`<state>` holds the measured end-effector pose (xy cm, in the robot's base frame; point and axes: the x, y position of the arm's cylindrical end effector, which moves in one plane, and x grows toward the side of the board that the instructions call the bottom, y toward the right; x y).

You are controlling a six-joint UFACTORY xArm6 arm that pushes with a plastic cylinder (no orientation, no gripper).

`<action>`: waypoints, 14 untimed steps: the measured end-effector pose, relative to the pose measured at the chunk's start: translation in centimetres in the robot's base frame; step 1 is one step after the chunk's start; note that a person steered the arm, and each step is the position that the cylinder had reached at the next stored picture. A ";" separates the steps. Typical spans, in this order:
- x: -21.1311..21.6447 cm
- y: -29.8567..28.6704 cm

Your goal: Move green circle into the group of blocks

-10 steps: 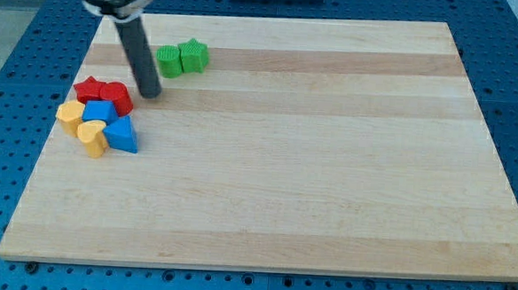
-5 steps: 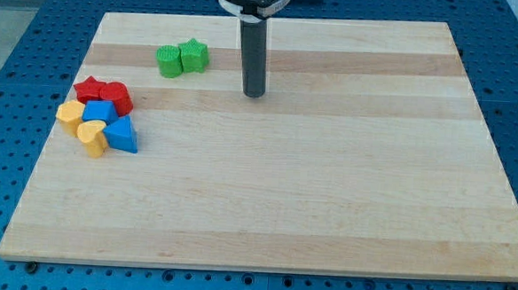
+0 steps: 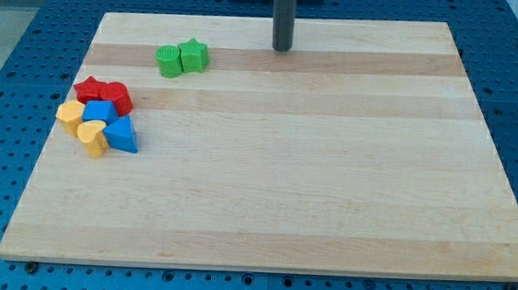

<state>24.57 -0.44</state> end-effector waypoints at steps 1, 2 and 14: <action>-0.9 -7.3; 1.1 -14.4; 8.7 -17.5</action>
<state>33.27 -17.95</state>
